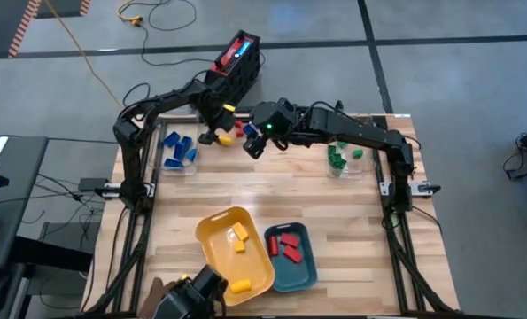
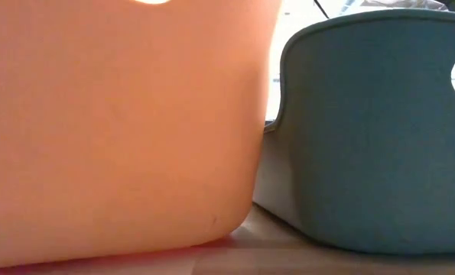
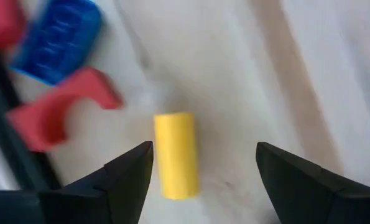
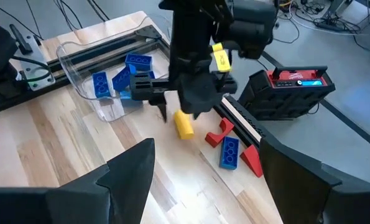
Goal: Sort blocks
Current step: Put the yellow block into the yellow bin
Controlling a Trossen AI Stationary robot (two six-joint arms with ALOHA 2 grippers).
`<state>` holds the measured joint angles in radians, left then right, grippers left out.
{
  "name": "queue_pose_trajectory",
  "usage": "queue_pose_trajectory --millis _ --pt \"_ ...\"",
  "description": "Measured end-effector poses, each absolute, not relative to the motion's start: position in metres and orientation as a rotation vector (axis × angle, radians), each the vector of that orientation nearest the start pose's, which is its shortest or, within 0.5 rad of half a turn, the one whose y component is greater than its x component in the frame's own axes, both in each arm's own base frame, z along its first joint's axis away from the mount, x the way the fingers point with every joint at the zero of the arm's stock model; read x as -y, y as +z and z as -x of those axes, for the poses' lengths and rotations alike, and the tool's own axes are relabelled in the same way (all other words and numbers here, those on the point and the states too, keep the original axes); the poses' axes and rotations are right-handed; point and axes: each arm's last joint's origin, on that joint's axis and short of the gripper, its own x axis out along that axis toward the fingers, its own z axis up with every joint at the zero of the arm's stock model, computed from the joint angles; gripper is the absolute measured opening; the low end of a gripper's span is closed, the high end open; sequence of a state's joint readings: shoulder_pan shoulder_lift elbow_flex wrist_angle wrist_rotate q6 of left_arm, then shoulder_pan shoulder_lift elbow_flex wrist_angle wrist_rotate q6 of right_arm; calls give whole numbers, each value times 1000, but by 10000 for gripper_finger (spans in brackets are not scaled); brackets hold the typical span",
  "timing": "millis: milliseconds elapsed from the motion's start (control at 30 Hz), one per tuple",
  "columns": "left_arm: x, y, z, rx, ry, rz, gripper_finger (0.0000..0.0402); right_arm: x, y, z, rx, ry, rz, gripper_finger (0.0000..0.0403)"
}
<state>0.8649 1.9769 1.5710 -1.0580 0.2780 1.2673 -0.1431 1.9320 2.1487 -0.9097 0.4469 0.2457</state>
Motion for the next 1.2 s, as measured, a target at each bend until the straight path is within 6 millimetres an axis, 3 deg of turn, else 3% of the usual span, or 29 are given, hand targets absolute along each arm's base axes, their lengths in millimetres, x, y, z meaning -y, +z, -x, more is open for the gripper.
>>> queue_pose_trajectory --millis 267,500,600,733,900,1033,1100,1200 --pt "-291 212 -253 -1299 -249 -278 274 67 403 -407 -613 -633 -115 303" --pt "-280 217 -262 -1353 -69 -98 274 68 397 -406 -696 -555 -45 303" --pt "-270 228 -260 -1325 -49 15 274 75 390 -409 -729 -508 -55 303" --pt "-253 235 -257 -1366 -107 -23 274 88 393 -404 -720 -542 -79 303" --pt "-220 223 -242 -1422 -155 12 274 92 396 -397 -733 -566 -110 303" --pt "-199 215 -220 -1379 -92 -121 274 82 391 -400 -742 -553 -123 303" --pt "-194 222 -217 -1280 -23 -245 274 77 388 -404 -727 -545 -124 303" --pt "-181 225 -213 -1208 -63 -383 274 73 387 -406 -723 -538 -120 303"
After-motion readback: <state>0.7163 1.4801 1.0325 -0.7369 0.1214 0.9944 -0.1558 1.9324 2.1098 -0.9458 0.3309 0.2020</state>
